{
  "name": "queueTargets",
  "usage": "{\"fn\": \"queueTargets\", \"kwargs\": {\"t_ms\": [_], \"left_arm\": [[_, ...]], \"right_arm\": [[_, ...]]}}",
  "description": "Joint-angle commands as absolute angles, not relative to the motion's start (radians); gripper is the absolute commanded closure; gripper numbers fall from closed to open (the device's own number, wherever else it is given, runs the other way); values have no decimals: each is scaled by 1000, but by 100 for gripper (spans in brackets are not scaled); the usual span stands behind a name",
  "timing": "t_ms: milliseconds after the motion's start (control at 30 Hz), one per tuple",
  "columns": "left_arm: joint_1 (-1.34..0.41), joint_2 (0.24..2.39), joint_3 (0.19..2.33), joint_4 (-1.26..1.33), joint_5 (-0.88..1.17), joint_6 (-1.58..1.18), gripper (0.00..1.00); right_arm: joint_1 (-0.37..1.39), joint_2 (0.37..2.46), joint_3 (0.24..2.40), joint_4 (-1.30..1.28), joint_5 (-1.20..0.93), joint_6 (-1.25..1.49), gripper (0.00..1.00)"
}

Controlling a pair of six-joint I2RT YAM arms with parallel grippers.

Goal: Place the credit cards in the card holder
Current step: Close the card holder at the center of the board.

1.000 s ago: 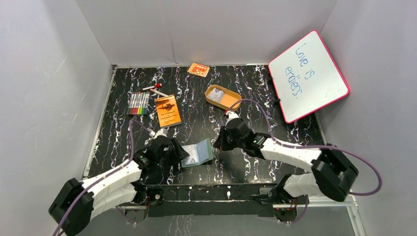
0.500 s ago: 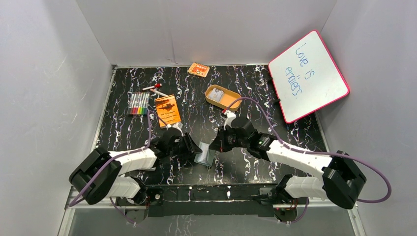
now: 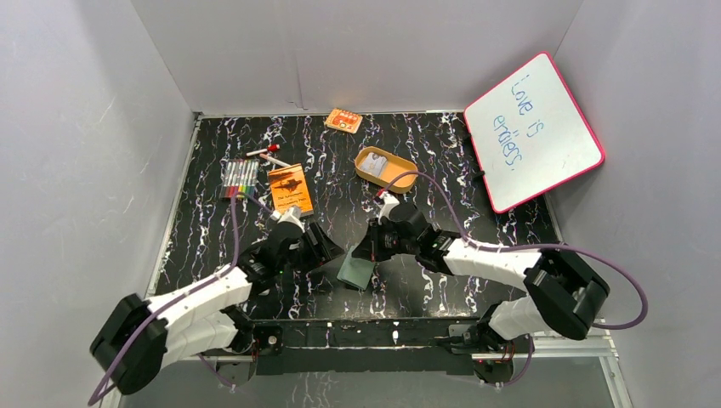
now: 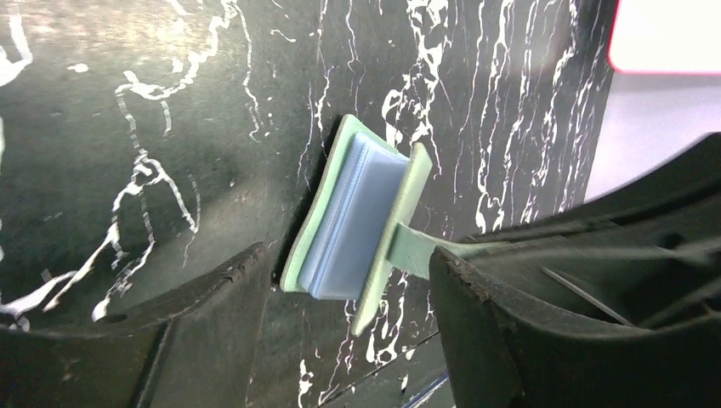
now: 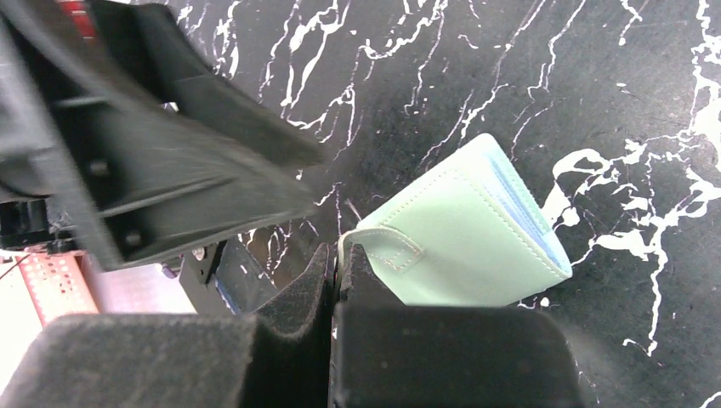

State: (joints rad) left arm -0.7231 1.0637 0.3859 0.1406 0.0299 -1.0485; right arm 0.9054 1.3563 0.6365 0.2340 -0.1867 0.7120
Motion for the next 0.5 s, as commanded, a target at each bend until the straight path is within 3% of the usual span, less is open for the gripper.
{"fn": "queueTargets", "kwargs": {"t_ms": [0,167,200,300,400,467], "left_arm": [[-728,895,360,-93,-99,-1055,32],[-727,709,321,-201,-175,-1088,29],[-727,686,315,-210,-184,-1093,28],[-726,664,314,-226,-194,-1096,28],[-727,671,334,-247,-203,-1079,27],[-727,676,351,-266,-215,-1066,26]], "right_arm": [[912,1402,673,279,-152,726,100],[928,1479,724,276,-179,717,100],[933,1492,735,278,-189,716,94],[944,1524,771,276,-223,717,62],[951,1509,794,258,-226,719,41],[951,1480,810,236,-231,719,17]]}}
